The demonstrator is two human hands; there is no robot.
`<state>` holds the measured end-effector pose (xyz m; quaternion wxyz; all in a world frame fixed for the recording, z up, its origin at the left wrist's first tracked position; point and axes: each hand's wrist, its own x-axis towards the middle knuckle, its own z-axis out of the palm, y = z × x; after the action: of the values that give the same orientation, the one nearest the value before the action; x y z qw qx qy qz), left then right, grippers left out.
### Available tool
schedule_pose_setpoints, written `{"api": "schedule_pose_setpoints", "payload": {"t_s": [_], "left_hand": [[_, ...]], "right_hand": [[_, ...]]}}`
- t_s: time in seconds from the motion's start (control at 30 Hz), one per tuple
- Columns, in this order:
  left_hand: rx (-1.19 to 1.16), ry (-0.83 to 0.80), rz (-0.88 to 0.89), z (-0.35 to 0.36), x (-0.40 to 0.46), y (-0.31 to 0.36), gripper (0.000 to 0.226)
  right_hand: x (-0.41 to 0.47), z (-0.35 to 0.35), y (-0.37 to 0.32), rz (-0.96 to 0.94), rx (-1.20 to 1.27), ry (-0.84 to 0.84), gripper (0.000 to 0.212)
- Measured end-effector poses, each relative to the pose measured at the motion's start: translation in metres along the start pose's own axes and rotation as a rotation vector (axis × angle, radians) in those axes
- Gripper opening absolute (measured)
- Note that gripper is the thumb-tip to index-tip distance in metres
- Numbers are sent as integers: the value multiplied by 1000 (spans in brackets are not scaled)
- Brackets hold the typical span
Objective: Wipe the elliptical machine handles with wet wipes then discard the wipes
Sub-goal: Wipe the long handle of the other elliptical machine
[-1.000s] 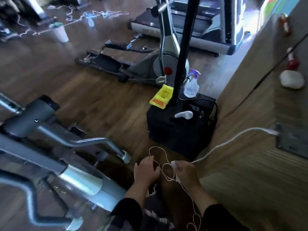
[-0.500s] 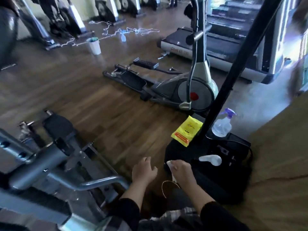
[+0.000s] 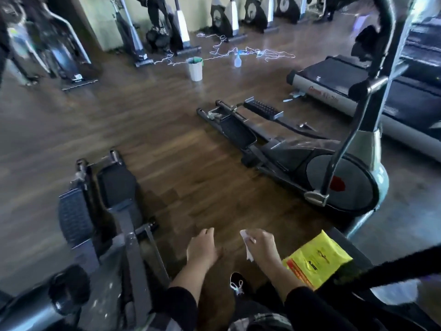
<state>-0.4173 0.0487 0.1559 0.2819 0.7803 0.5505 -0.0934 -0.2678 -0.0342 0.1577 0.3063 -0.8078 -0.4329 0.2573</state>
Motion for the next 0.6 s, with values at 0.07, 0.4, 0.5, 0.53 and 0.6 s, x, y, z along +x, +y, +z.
{"api": "schedule_pose_setpoints", "payload": {"t_s": [0.07, 0.4, 0.5, 0.53, 0.6], "left_hand": [[-28, 15, -49, -22, 35, 7, 57], [-43, 232, -198, -118, 147, 25, 63], [-38, 244, -252, -136, 170, 11, 62], [-30, 244, -263, -141, 180, 5, 62], [-26, 223, -298, -151, 201, -10, 62]], "right_hand": [[50, -8, -8, -11, 16, -37, 35], [204, -17, -82, -22, 88, -252, 32], [234, -4, -102, -42, 72, -294, 36], [245, 1, -109, -59, 75, -300, 34], [267, 14, -126, -84, 79, -316, 28]]}}
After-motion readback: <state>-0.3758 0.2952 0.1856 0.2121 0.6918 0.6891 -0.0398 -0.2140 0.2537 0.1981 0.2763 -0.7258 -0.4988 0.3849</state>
